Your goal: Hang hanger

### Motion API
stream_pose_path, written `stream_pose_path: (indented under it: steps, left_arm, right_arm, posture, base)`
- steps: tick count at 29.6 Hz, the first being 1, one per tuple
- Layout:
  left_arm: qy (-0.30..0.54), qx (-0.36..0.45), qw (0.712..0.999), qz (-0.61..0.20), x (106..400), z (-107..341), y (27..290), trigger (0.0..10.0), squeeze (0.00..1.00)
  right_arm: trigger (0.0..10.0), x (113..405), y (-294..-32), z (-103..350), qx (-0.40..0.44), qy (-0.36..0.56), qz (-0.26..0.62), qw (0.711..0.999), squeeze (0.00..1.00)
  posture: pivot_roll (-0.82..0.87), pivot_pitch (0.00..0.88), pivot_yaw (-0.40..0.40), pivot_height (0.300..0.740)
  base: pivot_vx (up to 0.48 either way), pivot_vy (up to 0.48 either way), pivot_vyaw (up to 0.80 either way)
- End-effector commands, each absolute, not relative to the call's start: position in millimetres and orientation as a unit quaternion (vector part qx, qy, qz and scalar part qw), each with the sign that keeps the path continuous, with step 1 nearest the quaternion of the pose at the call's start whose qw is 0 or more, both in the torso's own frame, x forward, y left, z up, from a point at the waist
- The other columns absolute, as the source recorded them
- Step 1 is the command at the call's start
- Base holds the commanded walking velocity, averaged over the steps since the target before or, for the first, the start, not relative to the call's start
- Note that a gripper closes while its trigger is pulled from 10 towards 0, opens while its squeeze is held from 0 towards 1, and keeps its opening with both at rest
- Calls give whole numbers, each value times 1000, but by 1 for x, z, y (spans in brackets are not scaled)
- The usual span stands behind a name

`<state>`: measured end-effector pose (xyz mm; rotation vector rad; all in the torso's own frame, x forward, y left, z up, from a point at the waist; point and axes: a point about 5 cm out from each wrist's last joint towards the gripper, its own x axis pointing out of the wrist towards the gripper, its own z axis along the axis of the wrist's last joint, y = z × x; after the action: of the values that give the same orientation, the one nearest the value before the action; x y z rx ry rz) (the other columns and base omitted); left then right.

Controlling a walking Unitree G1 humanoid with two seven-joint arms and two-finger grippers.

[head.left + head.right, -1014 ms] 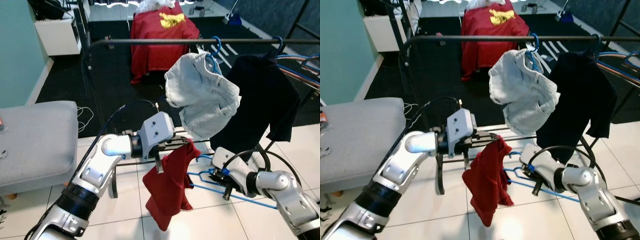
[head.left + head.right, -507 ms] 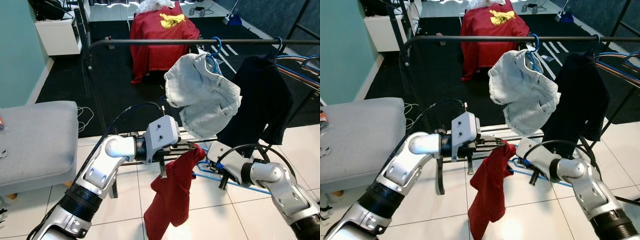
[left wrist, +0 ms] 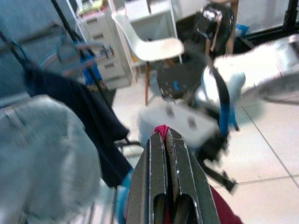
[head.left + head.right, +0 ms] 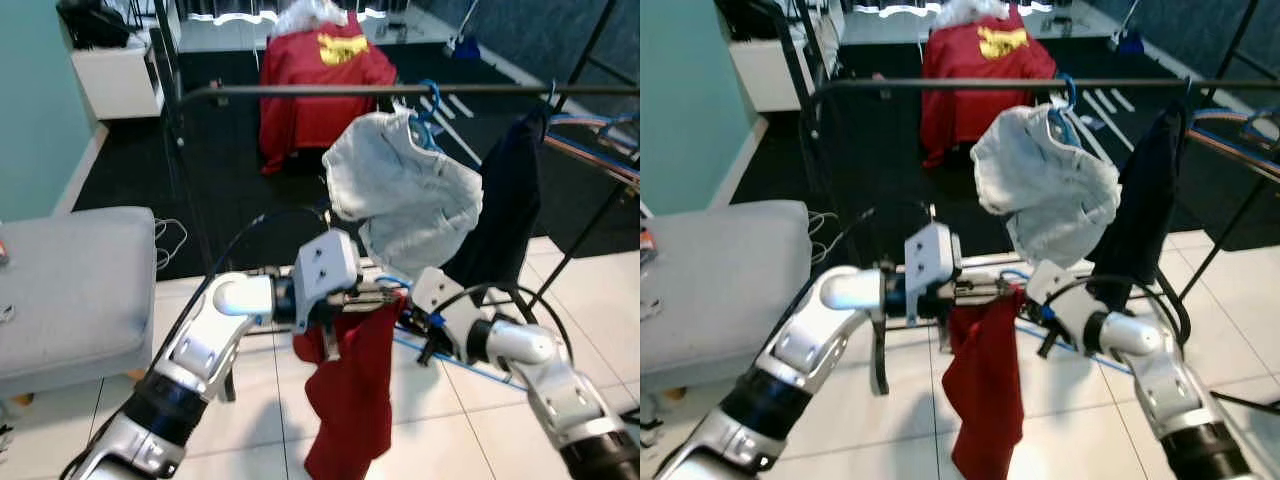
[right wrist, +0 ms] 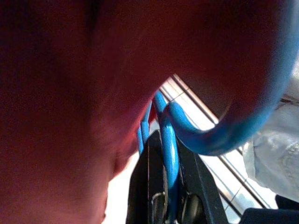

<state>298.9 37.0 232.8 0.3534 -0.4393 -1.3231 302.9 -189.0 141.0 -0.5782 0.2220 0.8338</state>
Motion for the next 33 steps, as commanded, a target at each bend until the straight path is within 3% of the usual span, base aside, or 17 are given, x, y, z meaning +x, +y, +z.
stream_pose_path:
  steps: [1,5,12,18,25,27,28,30,33]
  left_arm:
    - [-219,150,743,-614,296,239,33,10000,0]
    - [-229,131,739,-620,290,243,32,10000,0]
    - [-233,115,745,-615,288,246,37,10000,0]
    - [-232,113,751,-608,292,250,43,10000,0]
    - [-231,121,749,-609,292,250,44,10000,0]
    - [-218,143,749,-609,293,243,44,10000,0]
    - [-218,143,749,-609,293,243,44,10000,0]
    - [-208,156,752,-606,294,238,43,10000,0]
    - [-206,161,753,-604,294,237,43,10000,0]
  right_arm:
    - [10000,301,-192,129,-279,142,401,861,0]
    - [10000,290,-202,105,-297,212,408,837,0]
    - [10000,278,-216,78,-262,286,397,832,0]
    - [10000,265,-226,49,-114,342,360,860,0]
    - [10000,258,-229,40,-79,357,349,863,0]
    - [10000,265,-232,43,-30,338,304,891,0]
    - [10000,265,-232,43,-30,338,304,891,0]
    - [10000,281,-239,55,45,297,222,928,0]
    - [10000,286,-242,59,78,286,192,936,0]
  posture:
    - [-93,75,-3,740]
    - [-89,89,-5,740]
    - [-86,88,-11,740]
    - [-84,95,-10,740]
    - [-85,99,-8,740]
    - [-91,104,-7,740]
    - [-91,104,-7,740]
    - [-92,107,-10,740]
    - [-91,109,-10,740]
  base:
    - [0,0,0]
    - [0,0,0]
    - [0,0,0]
    - [0,0,0]
    - [0,0,0]
    - [0,0,0]
    - [0,0,0]
    - [0,0,0]
    - [0,0,0]
